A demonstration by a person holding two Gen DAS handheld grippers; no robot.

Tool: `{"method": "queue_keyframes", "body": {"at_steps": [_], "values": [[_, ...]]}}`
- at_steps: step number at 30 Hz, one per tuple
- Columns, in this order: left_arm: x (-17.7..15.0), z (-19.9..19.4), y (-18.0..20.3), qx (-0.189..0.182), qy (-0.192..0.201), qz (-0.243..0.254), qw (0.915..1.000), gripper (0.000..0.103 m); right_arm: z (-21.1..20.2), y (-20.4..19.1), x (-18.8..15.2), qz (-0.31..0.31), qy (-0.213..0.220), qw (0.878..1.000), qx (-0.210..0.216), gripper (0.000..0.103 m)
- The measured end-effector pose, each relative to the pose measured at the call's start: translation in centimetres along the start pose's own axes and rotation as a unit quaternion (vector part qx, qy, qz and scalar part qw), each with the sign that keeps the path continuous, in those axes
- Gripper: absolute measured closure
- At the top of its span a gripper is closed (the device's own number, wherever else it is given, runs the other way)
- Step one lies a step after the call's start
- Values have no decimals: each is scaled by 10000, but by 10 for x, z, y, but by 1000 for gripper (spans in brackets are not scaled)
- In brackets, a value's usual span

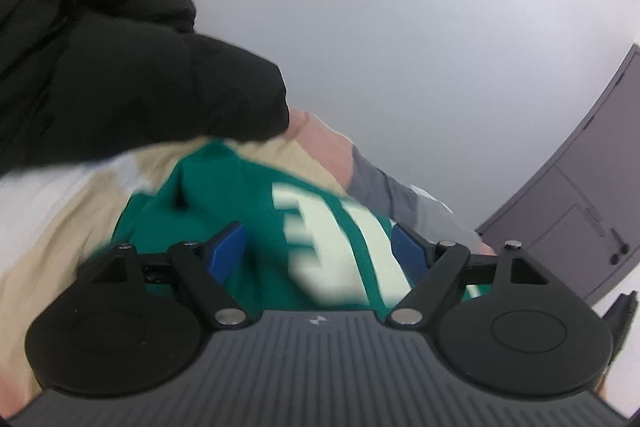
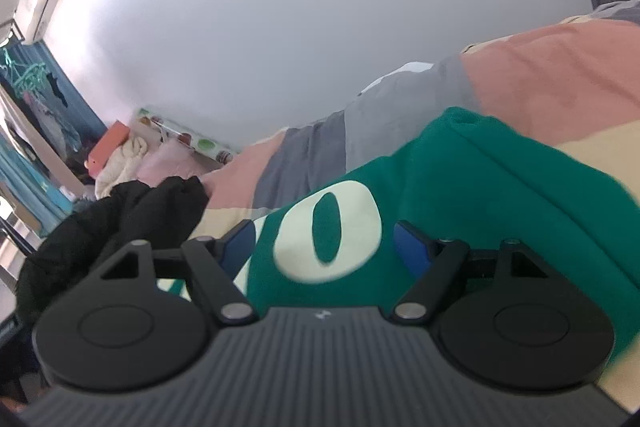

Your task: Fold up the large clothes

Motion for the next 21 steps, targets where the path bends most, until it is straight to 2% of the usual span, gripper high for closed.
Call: {"method": "queue_keyframes", "body": {"at_steps": [5,7,11,16,18,21], "values": [[-40,-54,-6,-106,-84,-862,9962,19,-48,15,-21,382,-214,9990,-91,25],[-57,-61,-15,-129,-227,-1289,9913,12,-60,24,-31,727,-434,9964,-111,23],[-79,-51,-33,-90,-390,-1878,9814,10,-66,47,-60,1576,-830,9839,102,23],[-92,-30,-50,-245,-291,-2368,9708,9,-47,72,-87,2587,-1275,9571,293,18],[-93,-21,-55,-330,-184,-2488,9678,8,-35,76,-89,2790,-1272,9511,366,18],[-92,-12,-66,-373,24,-2734,9612,8,-18,76,-88,2858,-1127,9511,335,18]]}}
Point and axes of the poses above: each gripper's, at about its wrist camera, not at the fingertips, and z roughly the way its jaws point, y to its right, x to its top, the point moved 1 cm from there along z, roughly the way its jaws point, and after that the axes turned 9 degrees about -x, right-handed, at the moved point
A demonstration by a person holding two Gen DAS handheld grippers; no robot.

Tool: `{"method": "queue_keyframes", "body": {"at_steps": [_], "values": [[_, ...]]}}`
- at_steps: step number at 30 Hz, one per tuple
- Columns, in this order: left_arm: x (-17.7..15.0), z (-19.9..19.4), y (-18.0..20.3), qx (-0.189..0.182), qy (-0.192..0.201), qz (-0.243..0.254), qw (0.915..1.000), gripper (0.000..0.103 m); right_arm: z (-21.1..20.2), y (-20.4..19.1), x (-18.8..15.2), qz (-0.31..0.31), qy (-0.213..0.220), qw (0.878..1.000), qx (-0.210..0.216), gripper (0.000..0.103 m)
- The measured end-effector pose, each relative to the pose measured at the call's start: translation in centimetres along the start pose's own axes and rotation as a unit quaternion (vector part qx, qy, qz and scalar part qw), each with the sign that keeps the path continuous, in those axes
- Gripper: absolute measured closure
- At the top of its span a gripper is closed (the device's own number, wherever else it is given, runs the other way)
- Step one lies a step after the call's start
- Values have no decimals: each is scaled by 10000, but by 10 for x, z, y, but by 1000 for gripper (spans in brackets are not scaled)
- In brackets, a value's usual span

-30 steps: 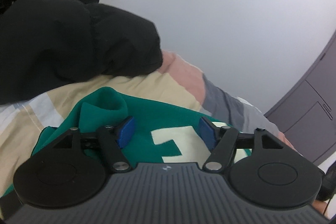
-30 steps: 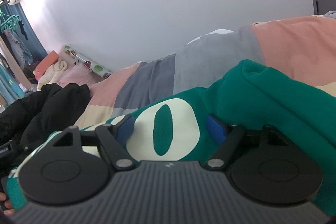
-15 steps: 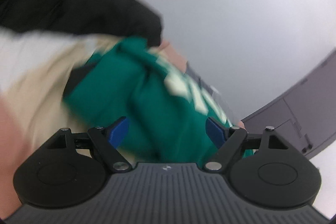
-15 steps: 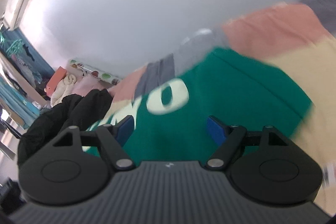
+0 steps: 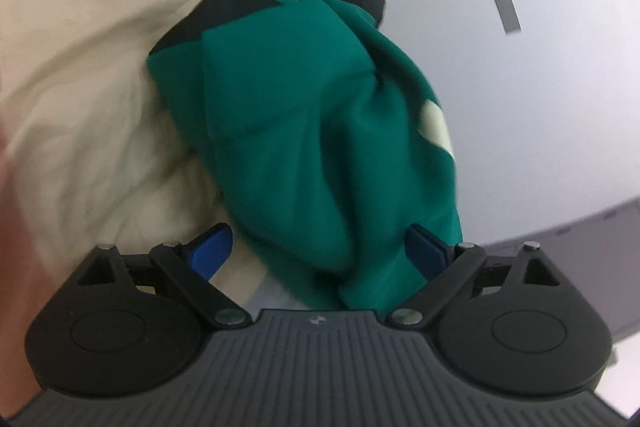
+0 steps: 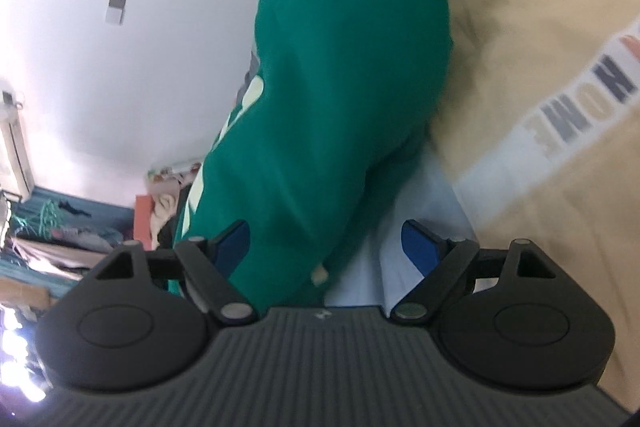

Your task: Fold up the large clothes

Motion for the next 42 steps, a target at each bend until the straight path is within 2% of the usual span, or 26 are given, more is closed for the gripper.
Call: {"method": "queue_keyframes", "body": {"at_steps": [2,6,10,17,18,19,20,21,22,25,28,31,35,42], "values": [[5,3,-8,-151,147,-175,9996,8,9,0,2,19,63,10000,-38,19],[13,9,-17,-543,299,-484,9969,7,17,-2,5,93,209,9996,192,17],[17,10,-22,-812,517,-678,9930,7,23,0,11,262,314,9980,482,10],[22,19,-15,-706,614,-452,9946,9,41,-6,17,253,731,9959,459,6],[24,19,-12,-649,631,-393,9951,12,43,-8,17,204,786,9958,434,6],[23,20,-10,-565,653,-342,9957,21,44,-9,18,160,808,9957,421,7],[23,20,-8,-440,657,-268,9965,26,44,-10,19,116,811,9957,426,8],[23,21,-8,-342,643,-179,9972,34,43,-10,19,85,816,9955,480,17],[21,21,-7,-315,643,-118,9974,41,42,-8,21,57,813,9954,500,22],[18,17,-2,-244,667,56,9975,55,34,-6,21,-43,810,9951,564,46],[17,13,9,-196,681,275,9971,66,21,-10,21,-201,882,9939,637,57],[15,2,15,-238,682,343,9968,72,4,-19,24,-387,912,9925,716,61],[8,-14,26,-333,580,417,9969,73,-29,-26,23,-702,937,9903,747,63],[-30,-14,59,-419,263,503,9975,73,-100,-24,40,-1095,1120,9857,622,69]]}}
Point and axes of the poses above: each gripper's, at about its wrist camera, not at the fingertips, and z roughly the way its jaws point, y to its right, x to its top, the point moved 1 cm from there along z, roughly the way its jaws point, and after that the axes turned 9 degrees about -x, right-handed, at the moved point
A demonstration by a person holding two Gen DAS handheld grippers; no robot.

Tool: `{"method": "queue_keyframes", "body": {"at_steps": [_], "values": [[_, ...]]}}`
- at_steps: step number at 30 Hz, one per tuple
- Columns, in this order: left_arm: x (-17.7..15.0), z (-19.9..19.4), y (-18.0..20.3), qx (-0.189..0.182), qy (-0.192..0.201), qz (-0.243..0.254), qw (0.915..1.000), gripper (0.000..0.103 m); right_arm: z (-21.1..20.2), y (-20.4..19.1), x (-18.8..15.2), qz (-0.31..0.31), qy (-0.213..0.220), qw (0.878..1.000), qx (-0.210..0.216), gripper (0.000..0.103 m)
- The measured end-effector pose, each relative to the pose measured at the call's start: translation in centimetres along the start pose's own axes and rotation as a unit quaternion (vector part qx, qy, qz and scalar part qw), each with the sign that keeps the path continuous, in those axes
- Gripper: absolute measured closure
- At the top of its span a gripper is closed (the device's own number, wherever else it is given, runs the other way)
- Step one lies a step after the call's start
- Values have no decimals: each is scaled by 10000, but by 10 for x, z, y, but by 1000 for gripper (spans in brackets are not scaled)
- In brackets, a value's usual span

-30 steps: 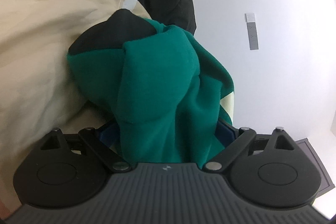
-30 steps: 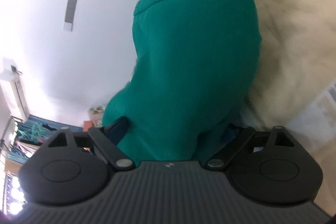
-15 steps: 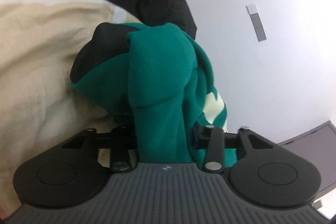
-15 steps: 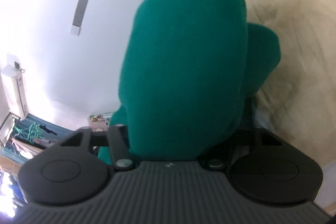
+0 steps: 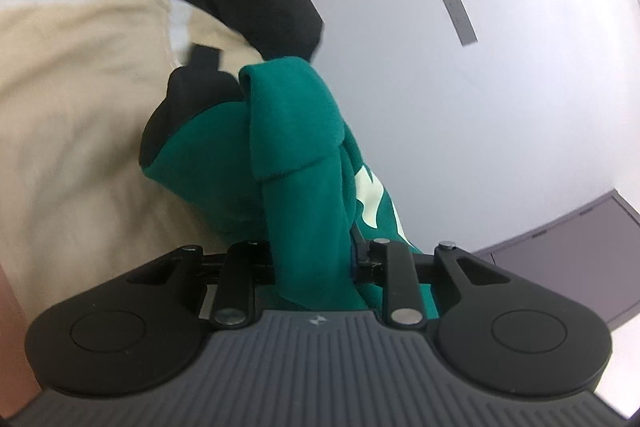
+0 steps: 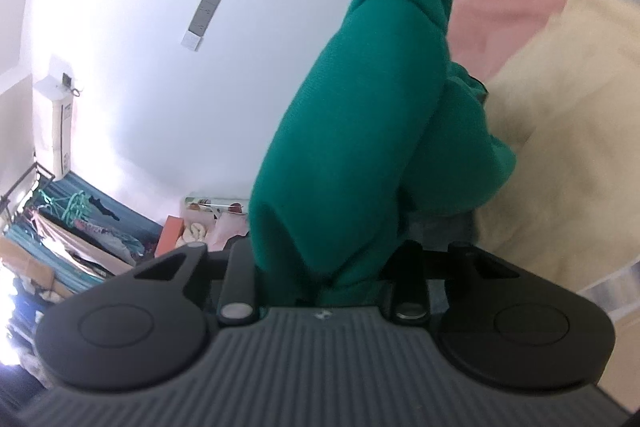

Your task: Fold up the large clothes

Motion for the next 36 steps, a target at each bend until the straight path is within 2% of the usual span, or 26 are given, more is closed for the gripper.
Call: {"method": "queue_keyframes", "body": {"at_steps": [4,8,16,20,24,26,33,36], "values": [[-30,15,20,-114,-308,35,9995,73,-37,6,28,-109,161,9997,-132,71],[-67,40,53,-317,-644,182,9973,73,-74,29,61,-196,453,9985,-250,71],[-159,114,116,-775,-1305,402,9876,73,-154,99,133,111,1224,9911,-515,72],[-201,141,138,-921,-1618,671,9802,73,-190,143,152,289,1477,9867,-612,72],[-232,152,144,-909,-1854,920,9741,73,-209,179,156,357,1534,9849,-713,72],[-242,149,144,-917,-1870,1030,9726,73,-205,189,148,451,1460,9854,-754,72],[-252,135,136,-941,-1970,1419,9655,73,-209,232,116,747,1490,9847,-506,72],[-252,140,127,-896,-1944,1436,9662,73,-203,235,116,732,1554,9837,-522,72]]}}
Point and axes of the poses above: each gripper's, at about its wrist camera, not at the fingertips, and z roughly the way its jaws point, y to its right, x to its top, the point moved 1 cm from there along z, roughly the way its jaws point, and after that the axes turned 9 degrees about -x, right-handed, at the moved point
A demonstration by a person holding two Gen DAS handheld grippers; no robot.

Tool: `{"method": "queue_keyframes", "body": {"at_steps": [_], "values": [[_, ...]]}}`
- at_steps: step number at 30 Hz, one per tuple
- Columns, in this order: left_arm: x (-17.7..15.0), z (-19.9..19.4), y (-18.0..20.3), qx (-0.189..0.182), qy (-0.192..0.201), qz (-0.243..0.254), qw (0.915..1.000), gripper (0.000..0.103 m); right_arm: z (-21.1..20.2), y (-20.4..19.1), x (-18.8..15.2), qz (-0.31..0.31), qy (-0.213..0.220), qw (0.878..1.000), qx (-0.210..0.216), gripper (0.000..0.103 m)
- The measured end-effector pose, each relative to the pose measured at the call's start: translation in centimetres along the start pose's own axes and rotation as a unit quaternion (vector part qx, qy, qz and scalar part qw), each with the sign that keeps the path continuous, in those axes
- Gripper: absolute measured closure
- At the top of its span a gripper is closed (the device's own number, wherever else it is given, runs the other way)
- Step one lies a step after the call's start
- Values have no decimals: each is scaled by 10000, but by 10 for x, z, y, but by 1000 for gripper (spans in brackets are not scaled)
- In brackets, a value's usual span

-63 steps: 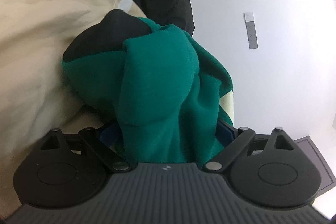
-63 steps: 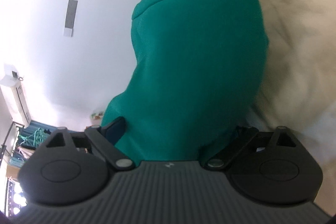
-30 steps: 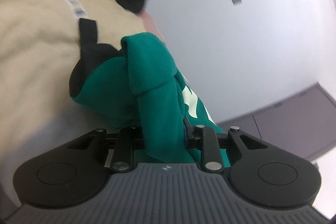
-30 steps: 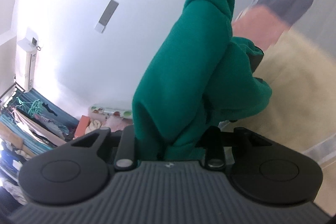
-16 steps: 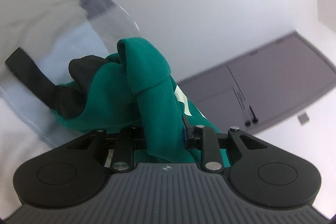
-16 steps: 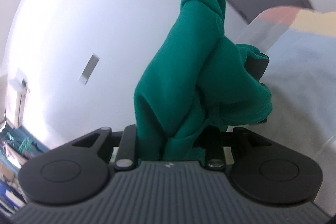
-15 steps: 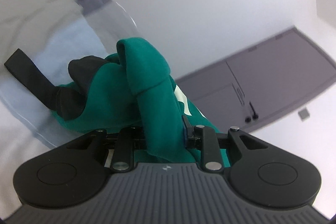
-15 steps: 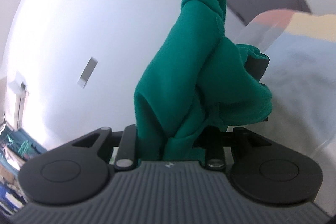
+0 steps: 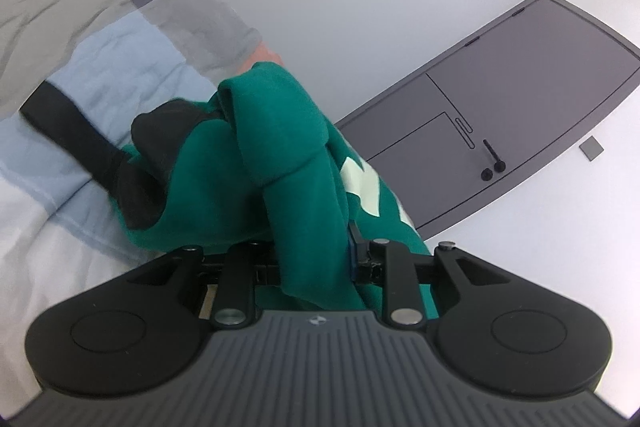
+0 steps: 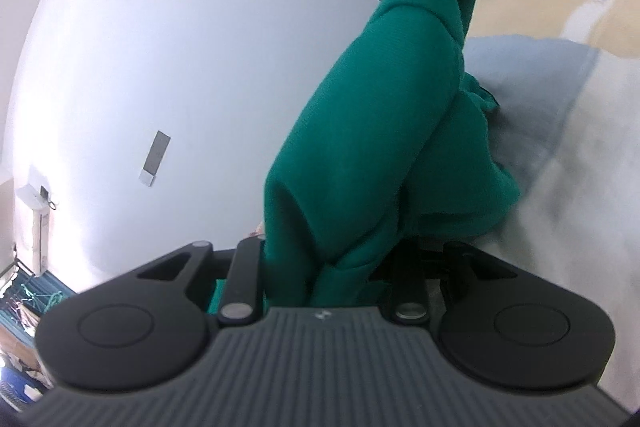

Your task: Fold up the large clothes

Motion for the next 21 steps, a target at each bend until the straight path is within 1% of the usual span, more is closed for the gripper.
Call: {"method": "queue_keyframes", "body": {"at_steps": [3,4,6,7,9,11,13,17,19,20,21], "values": [[-8,4,-11,97,-52,-41,9999,73,0,5,-8,40,13,10000,14,71],[-11,4,-14,129,-71,-43,9999,73,8,1,-7,62,8,10000,16,71],[-16,4,-18,139,-87,-67,9998,73,12,6,-10,88,0,10000,29,71],[-17,4,-20,134,-93,-60,9998,73,17,-12,-11,93,7,10000,30,71],[-19,4,-21,141,-112,1,9998,73,18,-14,-13,87,19,10000,12,70],[-20,5,-19,158,-127,98,9997,73,19,-27,-15,-3,49,10000,-30,70],[-21,4,-18,165,-144,165,9996,73,23,-38,-15,32,53,10000,-28,69],[-22,0,-15,162,-161,145,9996,73,24,-38,-12,141,-22,9999,-36,69],[-22,-1,-11,246,-204,193,9993,64,24,-40,-9,263,-103,9996,-55,64],[-22,0,-8,288,-237,242,9990,59,17,-30,-6,314,-144,9994,-81,62],[-22,-1,-5,320,-291,287,9987,45,17,-32,-4,378,-191,9990,-146,57]]}}
Point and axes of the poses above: each gripper's, at about its wrist camera, not at the fingertips, and z roughly the way its jaws point, y to its right, x to its top, the point moved 1 cm from there along z, roughly the way its jaws point, and after that the axes turned 9 degrees about -x, right-handed, at the moved point
